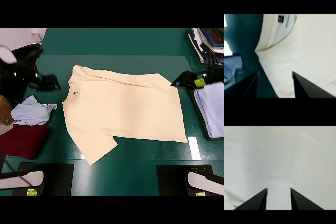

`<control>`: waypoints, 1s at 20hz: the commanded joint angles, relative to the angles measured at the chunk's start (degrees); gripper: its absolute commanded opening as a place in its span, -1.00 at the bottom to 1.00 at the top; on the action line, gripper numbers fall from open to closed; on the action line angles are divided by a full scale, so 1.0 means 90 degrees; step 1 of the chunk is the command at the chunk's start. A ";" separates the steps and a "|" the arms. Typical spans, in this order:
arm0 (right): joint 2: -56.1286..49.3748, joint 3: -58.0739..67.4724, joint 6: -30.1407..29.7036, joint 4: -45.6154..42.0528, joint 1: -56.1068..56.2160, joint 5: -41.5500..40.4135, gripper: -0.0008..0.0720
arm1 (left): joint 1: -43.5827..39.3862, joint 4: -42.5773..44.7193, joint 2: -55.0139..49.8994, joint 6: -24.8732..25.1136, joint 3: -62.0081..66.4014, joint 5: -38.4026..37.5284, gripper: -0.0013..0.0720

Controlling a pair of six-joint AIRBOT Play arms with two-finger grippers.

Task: Fold the shirts.

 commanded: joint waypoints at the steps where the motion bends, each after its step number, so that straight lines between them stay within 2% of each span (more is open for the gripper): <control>1: 0.1005 -0.1103 -0.0153 0.0508 -0.0211 -0.0070 -0.05 | 0.0027 -0.0061 0.1122 0.0058 -0.2098 0.0270 0.34; 6: 0.1795 -0.1763 -0.0155 0.0488 -0.0216 -0.0474 -0.05 | 0.0024 -0.0959 0.1746 0.0070 -0.3852 0.1052 0.45; 11: 0.1962 -0.1812 -0.0151 0.0493 -0.0216 -0.0469 -0.05 | -0.0029 -0.1656 0.1732 0.0299 -0.4600 0.1569 0.45; 14: 0.1965 -0.1802 -0.0146 0.0486 -0.0219 -0.0461 -0.05 | -0.0435 -0.1712 0.1732 0.0291 -0.4702 0.1797 0.44; 15: 0.1965 -0.1802 -0.0146 0.0478 -0.0219 -0.0442 -0.05 | -0.0546 -0.1712 0.1732 0.0289 -0.4694 0.1829 0.06; 17: 0.1965 -0.1804 -0.0146 0.0430 -0.0333 -0.0223 -0.05 | -0.0588 -0.1715 0.1741 0.0289 -0.4677 0.1775 -0.89; 20: 0.1967 -0.2106 -0.0146 0.0321 -0.1200 0.0391 -0.05 | -0.0588 -0.1661 0.1766 0.0294 -0.4340 0.1304 -0.90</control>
